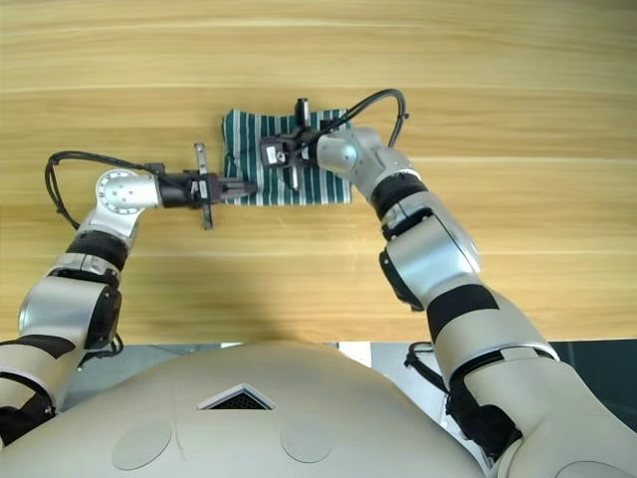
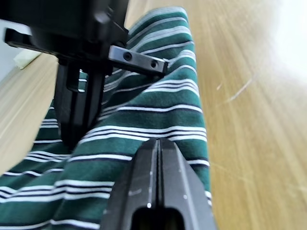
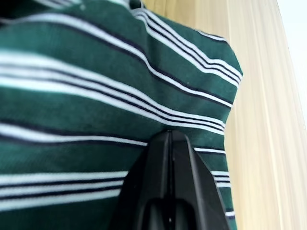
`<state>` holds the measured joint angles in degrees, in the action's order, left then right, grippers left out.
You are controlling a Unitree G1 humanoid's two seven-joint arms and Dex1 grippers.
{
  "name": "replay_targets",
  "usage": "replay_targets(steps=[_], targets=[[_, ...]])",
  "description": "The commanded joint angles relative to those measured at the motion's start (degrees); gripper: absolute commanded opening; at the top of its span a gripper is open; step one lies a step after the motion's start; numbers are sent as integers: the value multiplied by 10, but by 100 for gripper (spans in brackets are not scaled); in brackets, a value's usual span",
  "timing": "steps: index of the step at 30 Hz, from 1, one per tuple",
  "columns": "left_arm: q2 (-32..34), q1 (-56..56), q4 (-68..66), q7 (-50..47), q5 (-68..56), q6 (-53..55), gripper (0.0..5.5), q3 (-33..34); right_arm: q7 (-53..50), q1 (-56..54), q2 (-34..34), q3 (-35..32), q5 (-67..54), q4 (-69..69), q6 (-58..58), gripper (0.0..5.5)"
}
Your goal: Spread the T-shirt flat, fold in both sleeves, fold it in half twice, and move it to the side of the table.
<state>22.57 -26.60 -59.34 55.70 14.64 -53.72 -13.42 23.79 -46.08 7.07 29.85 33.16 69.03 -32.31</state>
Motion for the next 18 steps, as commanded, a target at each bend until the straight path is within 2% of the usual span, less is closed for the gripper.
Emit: replay_targets(steps=[1, 7, 18], targets=[[26, -10, -26, -93, 92, 12, 2, -51, -6, -7, 6, 3, 6, 23, 38, 0], [48, -30, -73, -187, 132, 37, 2, -88, 1, 9, 30, -17, -17, 35, 59, 0], [51, -48, -128, -296, 181, 96, 2, -151, 37, 52, 72, -75, -85, 28, 63, 0]])
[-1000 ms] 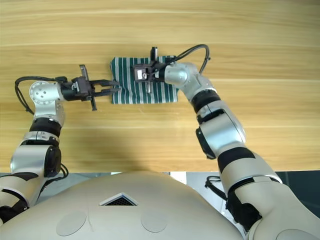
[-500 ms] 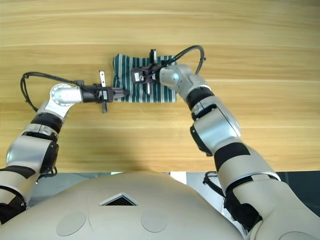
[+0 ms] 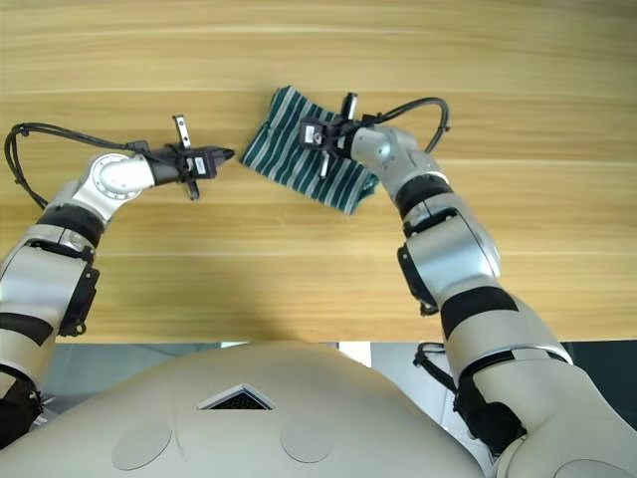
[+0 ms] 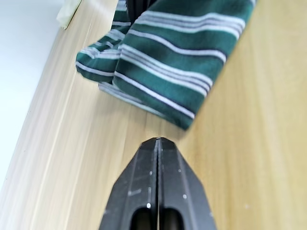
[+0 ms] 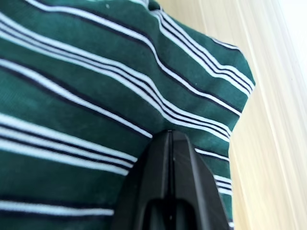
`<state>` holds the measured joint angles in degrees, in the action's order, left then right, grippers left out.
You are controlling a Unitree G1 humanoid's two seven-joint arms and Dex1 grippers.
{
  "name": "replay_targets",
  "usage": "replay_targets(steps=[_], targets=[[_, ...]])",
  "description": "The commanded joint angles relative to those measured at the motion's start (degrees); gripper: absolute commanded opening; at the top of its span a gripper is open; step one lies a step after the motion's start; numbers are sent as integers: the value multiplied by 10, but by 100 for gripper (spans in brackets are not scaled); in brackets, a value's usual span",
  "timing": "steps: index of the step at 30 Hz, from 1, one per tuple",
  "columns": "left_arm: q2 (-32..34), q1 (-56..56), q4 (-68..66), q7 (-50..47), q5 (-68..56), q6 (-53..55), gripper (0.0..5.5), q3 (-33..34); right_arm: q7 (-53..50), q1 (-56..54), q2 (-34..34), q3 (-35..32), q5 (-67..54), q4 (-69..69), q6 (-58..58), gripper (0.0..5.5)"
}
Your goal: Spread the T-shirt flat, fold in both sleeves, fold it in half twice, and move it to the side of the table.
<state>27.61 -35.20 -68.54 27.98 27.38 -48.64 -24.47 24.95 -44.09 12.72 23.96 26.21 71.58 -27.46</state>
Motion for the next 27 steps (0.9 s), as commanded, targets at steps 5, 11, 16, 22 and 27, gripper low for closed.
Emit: replay_targets(steps=[5, 11, 16, 22, 27], targets=[[0, 34, -27, 29, -19, -11, 2, -9, 71, 51, 30, -47, -61, -29, 1, 0], [-15, 58, 90, 311, -290, -70, 2, 77, 165, 118, 88, -49, -90, -128, -36, 0], [-7, 84, 250, 466, -423, 16, 2, 80, 213, 170, 110, -41, -109, -228, -31, 0], [23, 73, 315, 494, -343, 50, 2, 43, 287, 247, 151, -8, -120, -357, -16, 0], [8, 22, 227, 429, -198, 24, 2, -2, 301, 273, 170, -2, -132, -413, 6, 0]])
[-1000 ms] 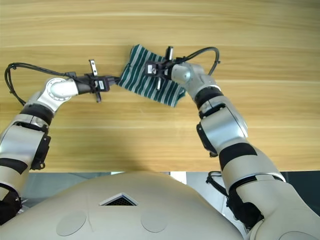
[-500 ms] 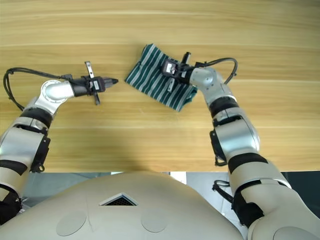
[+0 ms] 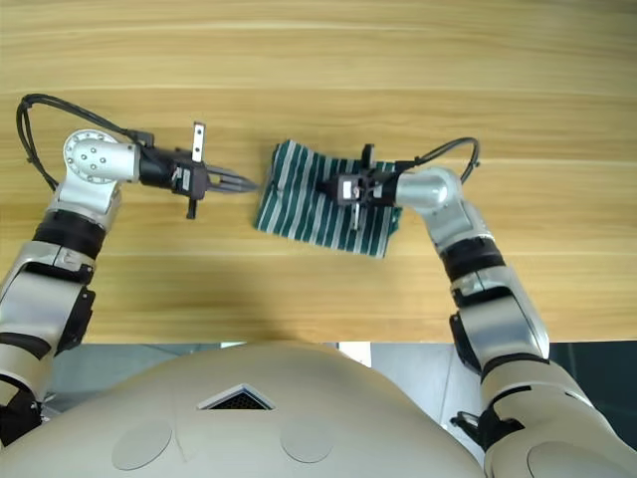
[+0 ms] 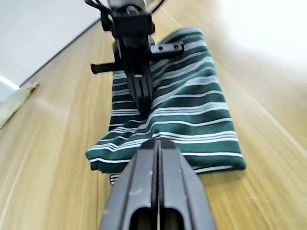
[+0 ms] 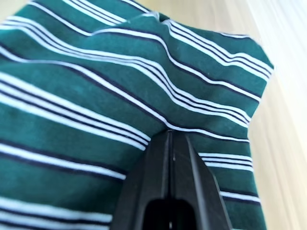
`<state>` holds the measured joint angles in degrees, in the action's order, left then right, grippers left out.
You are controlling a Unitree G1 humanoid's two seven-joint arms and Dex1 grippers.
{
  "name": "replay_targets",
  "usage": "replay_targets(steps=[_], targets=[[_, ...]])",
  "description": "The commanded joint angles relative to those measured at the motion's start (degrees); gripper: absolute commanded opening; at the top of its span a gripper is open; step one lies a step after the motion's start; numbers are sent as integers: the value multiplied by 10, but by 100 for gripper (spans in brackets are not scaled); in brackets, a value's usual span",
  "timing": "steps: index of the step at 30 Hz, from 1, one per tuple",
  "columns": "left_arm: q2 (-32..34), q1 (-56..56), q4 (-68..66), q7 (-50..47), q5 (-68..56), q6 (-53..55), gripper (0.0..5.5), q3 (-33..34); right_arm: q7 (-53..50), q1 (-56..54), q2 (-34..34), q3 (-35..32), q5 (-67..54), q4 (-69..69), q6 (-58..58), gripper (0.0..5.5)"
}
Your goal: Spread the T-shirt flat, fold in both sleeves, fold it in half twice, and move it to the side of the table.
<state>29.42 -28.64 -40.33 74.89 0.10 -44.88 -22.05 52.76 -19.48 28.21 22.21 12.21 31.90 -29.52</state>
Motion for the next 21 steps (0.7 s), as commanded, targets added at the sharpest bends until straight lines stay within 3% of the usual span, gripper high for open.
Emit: replay_targets(steps=[1, 6, 10, 14, 18, 21], targets=[[-18, -55, -78, -60, 102, -18, 2, -35, 22, 30, 14, 17, 7, -25, 31, 0], [-78, -97, -170, -130, 157, -29, 2, -54, 17, 37, 9, 23, 7, -50, 47, 0], [-101, -90, -173, -93, 118, -41, 2, -42, 12, 41, 9, 26, 9, -56, 55, 0], [-89, -86, -163, -74, 102, -48, 2, -35, 5, 39, 5, 27, 11, -49, 60, 0], [-64, -108, -190, -129, 136, -53, 2, -29, 0, 37, 3, 29, 12, -43, 61, 0], [-73, -131, -200, -107, 55, -32, 2, 30, -4, 35, 1, 31, 15, -36, 59, 0]])
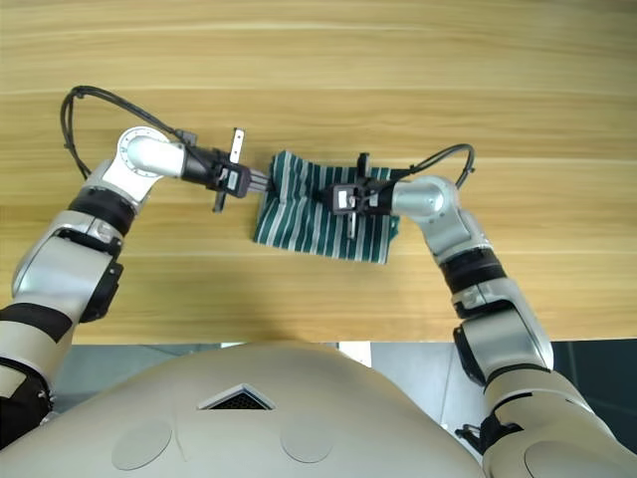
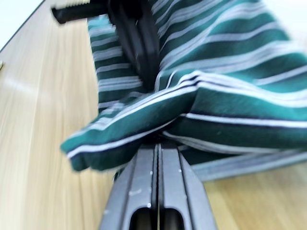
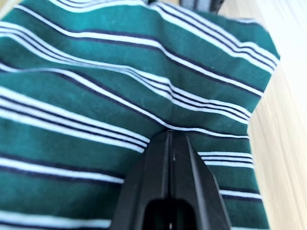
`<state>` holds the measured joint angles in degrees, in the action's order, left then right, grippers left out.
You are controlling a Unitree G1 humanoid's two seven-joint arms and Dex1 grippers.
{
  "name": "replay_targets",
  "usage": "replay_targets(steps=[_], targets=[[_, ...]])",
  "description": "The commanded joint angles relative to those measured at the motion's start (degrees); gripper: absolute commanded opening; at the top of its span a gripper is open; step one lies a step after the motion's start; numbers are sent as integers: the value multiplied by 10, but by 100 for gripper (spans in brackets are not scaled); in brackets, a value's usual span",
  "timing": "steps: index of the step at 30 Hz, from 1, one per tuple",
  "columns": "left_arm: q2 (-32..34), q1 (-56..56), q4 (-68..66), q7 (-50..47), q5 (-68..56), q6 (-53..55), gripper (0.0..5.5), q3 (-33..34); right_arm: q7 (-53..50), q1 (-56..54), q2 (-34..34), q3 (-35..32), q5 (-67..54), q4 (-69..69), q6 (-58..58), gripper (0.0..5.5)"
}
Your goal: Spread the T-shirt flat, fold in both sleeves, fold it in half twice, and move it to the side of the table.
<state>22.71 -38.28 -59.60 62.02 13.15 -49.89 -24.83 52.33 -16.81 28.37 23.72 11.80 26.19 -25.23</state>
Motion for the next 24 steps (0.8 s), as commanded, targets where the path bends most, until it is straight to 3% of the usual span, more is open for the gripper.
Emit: replay_targets(steps=[1, 6, 10, 12, 17, 24], targets=[[-15, -41, -4, 44, -119, 35, 2, 85, -1, 8, -1, 16, 20, 23, 16, 0], [-55, -89, 4, 101, -292, 164, 2, 221, -7, 3, -2, 18, 22, 32, 15, 0], [-39, 18, 109, 263, -289, 170, 2, 154, -9, 0, 0, 19, 22, 38, 14, 0], [-27, 55, 141, 294, -272, 170, 2, 123, -9, -1, -1, 20, 22, 40, 13, 0], [-10, 92, 148, 300, -217, 148, 2, 77, -11, -4, -2, 23, 21, 45, 10, 0], [-48, 60, 75, 223, -178, 129, 2, 82, -17, -7, -6, 30, 26, 51, 11, 0]])
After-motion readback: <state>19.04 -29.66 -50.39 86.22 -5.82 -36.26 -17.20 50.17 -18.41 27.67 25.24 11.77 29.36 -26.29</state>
